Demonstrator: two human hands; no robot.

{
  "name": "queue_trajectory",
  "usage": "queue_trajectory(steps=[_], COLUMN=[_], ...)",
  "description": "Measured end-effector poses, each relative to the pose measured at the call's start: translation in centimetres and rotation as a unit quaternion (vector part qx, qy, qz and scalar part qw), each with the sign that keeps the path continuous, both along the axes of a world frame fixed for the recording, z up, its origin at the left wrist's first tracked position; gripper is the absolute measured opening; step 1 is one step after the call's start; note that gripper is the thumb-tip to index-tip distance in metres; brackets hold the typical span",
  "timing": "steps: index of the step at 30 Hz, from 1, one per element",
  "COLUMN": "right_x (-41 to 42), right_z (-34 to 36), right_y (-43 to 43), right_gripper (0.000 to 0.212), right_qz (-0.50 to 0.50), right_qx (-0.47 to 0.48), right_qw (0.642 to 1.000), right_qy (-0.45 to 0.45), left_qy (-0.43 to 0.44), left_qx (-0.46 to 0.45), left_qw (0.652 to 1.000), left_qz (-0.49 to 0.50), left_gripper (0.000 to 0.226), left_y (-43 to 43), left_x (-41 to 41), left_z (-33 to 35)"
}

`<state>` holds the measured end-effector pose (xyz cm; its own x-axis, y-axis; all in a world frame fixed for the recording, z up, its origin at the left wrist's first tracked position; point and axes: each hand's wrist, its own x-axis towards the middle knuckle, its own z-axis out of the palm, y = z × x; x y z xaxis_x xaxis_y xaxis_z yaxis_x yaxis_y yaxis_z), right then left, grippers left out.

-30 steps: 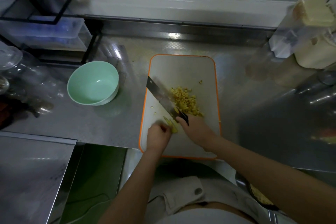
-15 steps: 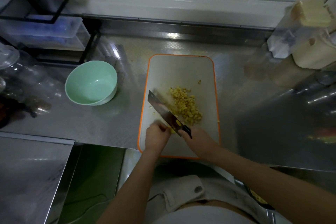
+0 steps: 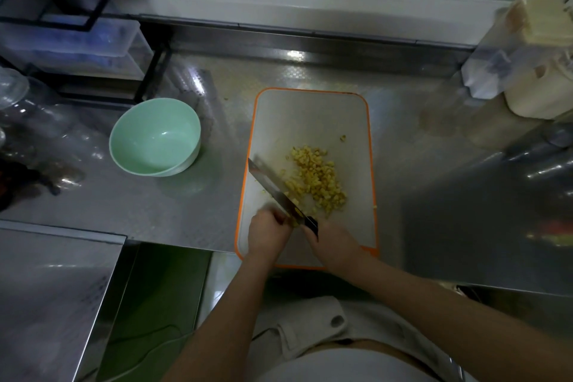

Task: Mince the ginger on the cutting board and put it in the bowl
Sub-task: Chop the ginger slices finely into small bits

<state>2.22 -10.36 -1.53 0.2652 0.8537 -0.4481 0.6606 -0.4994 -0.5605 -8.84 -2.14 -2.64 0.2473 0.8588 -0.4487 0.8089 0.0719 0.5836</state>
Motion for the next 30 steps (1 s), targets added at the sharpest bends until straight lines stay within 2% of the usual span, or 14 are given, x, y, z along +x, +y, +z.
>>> queue_trajectory(steps=[7, 11, 13, 16, 19, 21, 24, 28, 30], right_x=[0.6, 0.9, 1.1, 1.5, 2.0, 2.2, 2.3, 2.2, 2.1], right_z=[0.5, 0.7, 1.1, 2.6, 3.8, 4.3, 4.8, 4.9, 5.0], right_y=[0.1, 0.2, 0.5, 0.9, 1.2, 1.4, 1.5, 1.6, 1.5], right_gripper=[0.036, 0.035, 0.029, 0.037, 0.040, 0.041, 0.042, 0.044, 0.045], right_qz=[-0.014, -0.021, -0.043, -0.086, -0.130, -0.178, -0.215, -0.230, -0.240], right_qx=[0.001, 0.024, 0.039, 0.064, 0.042, 0.005, -0.038, -0.081, -0.094], right_qw=[1.000, 0.998, 0.995, 0.984, 0.960, 0.927, 0.882, 0.849, 0.838], right_qy=[0.005, 0.048, 0.078, 0.144, 0.243, 0.329, 0.418, 0.469, 0.481], left_qy=[-0.004, -0.015, -0.025, -0.063, -0.126, -0.220, -0.368, -0.493, -0.525], left_qx=[0.011, 0.022, 0.021, 0.029, 0.033, -0.033, -0.176, -0.302, -0.343], left_qw=[1.000, 1.000, 0.999, 0.998, 0.986, 0.951, 0.850, 0.757, 0.718], left_qz=[-0.006, -0.011, -0.009, 0.004, 0.100, 0.214, 0.334, 0.305, 0.303], left_gripper=[0.013, 0.012, 0.012, 0.012, 0.023, 0.030, 0.039, 0.045, 0.045], left_y=[-0.1, -0.1, -0.2, -0.3, -0.4, 0.3, 1.4, 2.3, 2.5], left_x=[0.0, -0.1, -0.2, -0.4, -0.2, 0.2, 1.3, 2.4, 2.7], left_z=[0.3, 0.2, 0.0, -0.3, -0.2, 0.0, 1.2, 3.2, 3.8])
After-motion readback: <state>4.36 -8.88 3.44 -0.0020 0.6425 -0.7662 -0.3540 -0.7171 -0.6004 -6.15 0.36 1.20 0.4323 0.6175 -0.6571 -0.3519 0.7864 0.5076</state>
